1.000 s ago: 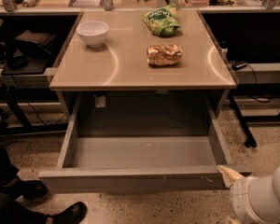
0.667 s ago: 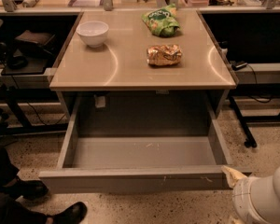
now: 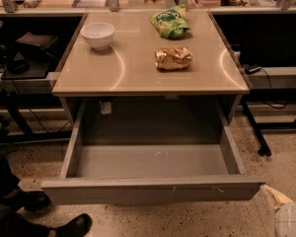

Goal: Close top drawer

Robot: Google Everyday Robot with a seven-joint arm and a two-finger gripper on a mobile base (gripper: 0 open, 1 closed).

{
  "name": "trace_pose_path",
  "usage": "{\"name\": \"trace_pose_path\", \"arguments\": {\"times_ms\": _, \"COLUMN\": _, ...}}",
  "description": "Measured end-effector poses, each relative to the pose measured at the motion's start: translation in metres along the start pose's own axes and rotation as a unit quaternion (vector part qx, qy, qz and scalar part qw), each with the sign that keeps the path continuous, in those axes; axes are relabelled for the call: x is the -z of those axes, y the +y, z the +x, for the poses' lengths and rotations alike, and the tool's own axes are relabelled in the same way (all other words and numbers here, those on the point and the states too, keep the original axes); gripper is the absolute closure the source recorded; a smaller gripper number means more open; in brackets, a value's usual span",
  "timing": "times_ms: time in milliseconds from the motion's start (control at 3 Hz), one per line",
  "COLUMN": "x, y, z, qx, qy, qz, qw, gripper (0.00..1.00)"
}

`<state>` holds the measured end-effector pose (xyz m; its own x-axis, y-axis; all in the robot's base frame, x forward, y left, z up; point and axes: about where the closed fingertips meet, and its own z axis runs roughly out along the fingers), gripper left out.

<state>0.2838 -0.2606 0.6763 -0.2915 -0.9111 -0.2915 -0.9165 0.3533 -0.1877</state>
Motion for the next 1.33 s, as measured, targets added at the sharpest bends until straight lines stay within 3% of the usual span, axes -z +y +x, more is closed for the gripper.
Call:
{"name": "trace_pose_path", "arguments": {"times_ms": 333, "x": 0.002, "y": 0.016, "z": 0.019, "qx": 0.002, "qy": 0.007, "qz": -0.030, "qw": 0.9995, "gripper": 0.00}}
{"name": "trace_pose_path", "arguments": {"times_ms": 667, "x": -0.047, "y": 0.036, "z": 0.000, "qx": 0.065, "qy": -0.007, "qz": -0.111, "qw": 0.9916, "gripper": 0.00}}
{"name": "trace_pose_path", "arguments": {"times_ms": 1000, "x": -0.102, "y": 0.055, "z": -0.030, "qx": 0.128, "qy": -0.033, "qz": -0.190, "qw": 0.9728, "gripper": 0.00}}
{"name": "trace_pose_path", "arguments": {"times_ms": 1333, "x": -0.139, "y": 0.053, "z": -0.052, "qx": 0.161, "qy": -0.049, "qz": -0.226, "qw": 0.9596, "gripper": 0.00}}
